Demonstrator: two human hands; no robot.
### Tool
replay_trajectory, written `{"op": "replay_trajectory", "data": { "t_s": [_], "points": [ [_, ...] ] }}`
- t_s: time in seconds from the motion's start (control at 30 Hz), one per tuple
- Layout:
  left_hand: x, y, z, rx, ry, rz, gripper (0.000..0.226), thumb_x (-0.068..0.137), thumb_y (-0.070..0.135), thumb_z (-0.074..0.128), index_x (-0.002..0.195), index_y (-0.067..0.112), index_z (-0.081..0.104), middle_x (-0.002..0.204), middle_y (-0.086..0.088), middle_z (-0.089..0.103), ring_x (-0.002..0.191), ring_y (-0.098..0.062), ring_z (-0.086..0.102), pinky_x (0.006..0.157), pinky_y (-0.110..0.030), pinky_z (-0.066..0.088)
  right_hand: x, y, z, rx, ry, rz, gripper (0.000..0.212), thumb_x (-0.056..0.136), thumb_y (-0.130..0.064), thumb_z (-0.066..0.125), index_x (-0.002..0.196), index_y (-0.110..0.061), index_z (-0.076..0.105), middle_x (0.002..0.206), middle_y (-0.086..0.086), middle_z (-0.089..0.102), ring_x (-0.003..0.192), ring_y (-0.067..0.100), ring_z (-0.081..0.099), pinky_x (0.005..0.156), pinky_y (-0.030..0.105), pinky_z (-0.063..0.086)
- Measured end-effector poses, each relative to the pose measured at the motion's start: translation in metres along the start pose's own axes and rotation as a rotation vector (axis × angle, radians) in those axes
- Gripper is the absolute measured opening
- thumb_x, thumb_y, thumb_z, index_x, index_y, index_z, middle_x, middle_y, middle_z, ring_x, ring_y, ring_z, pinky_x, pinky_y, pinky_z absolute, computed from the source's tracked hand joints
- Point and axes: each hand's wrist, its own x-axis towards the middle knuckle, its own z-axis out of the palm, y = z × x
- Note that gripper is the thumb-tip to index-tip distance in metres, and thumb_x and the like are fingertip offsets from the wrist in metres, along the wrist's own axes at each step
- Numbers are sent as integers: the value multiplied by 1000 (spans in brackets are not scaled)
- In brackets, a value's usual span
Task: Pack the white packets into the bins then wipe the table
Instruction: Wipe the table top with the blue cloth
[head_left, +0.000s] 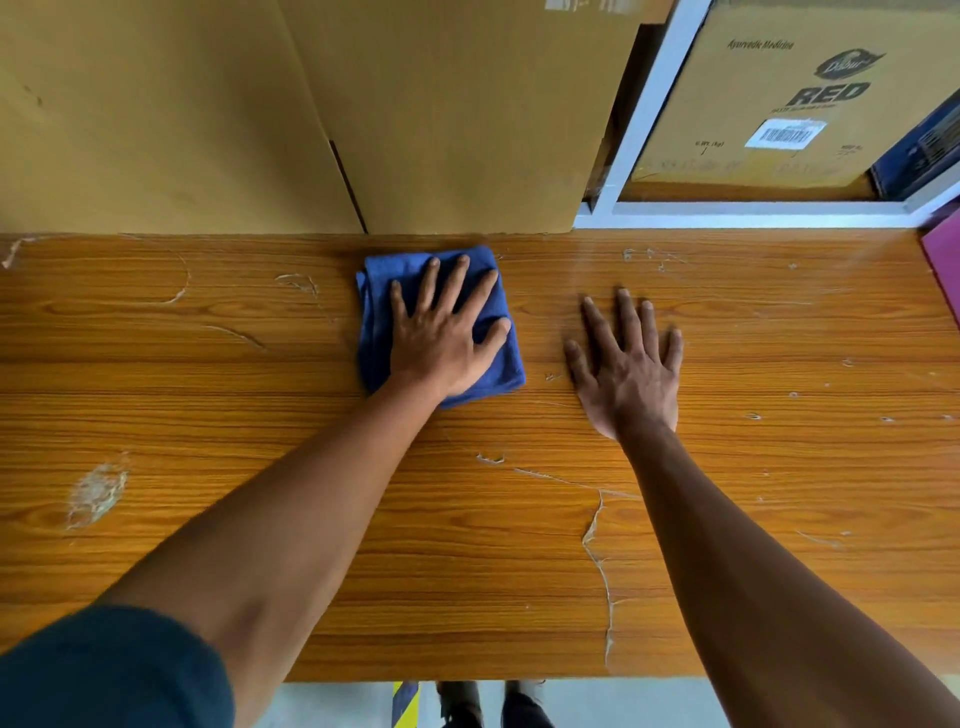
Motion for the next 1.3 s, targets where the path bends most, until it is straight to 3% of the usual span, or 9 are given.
{"op": "replay_trajectory", "data": {
  "t_s": [0.13, 0.43, 0.67, 0.97, 1.17, 1.3],
  "points": [
    [-41, 4, 6, 24, 36, 54, 75, 100, 80, 21, 167, 47, 10, 178, 8, 4, 164, -27, 1, 124, -73, 5, 0, -1, 0, -2, 1, 7, 67, 103, -73, 4, 164, -48, -9, 176, -6, -14, 162, 24, -10, 128, 61, 1],
    [32, -3, -4, -8, -22, -64, 77, 97, 82, 9, 166, 49, 6, 178, 9, -3, 164, -27, -6, 123, -73, -1, 1, 0, 0, -4, 5, 3, 67, 103, -74, 4, 164, -48, -8, 176, -6, -13, 162, 24, -10, 128, 61, 1],
    [-52, 14, 9, 36, 38, 68, 74, 101, 79, 21, 167, 47, 10, 178, 7, 6, 164, -28, 2, 123, -74, 5, 0, -1, -1, -13, 6, 11, 66, 104, -71, 7, 165, -47, -6, 176, -5, -11, 163, 24, -8, 128, 60, 1],
    [41, 11, -7, -4, -36, -72, 77, 97, 81, 12, 166, 49, 5, 178, 10, -3, 164, -26, -7, 124, -72, -3, 1, -1, -2, -19, 11, 3, 67, 104, -72, 8, 165, -47, -4, 176, -4, -10, 163, 25, -8, 128, 60, 0],
    [-62, 27, 9, 24, 30, 50, 74, 101, 77, 21, 167, 46, 10, 178, 8, 4, 164, -27, 1, 124, -72, 4, -1, -1, 0, -12, 15, 5, 67, 104, -72, 8, 165, -47, -3, 177, -4, -7, 163, 25, -6, 128, 61, 1],
    [-53, 27, 7, 3, 13, 33, 75, 99, 79, 21, 166, 48, 9, 178, 9, 3, 164, -26, -1, 124, -73, 3, 0, -2, -2, -8, 13, 6, 67, 104, -72, 8, 165, -46, -3, 177, -3, -8, 163, 26, -6, 128, 61, 1]
  ]
}}
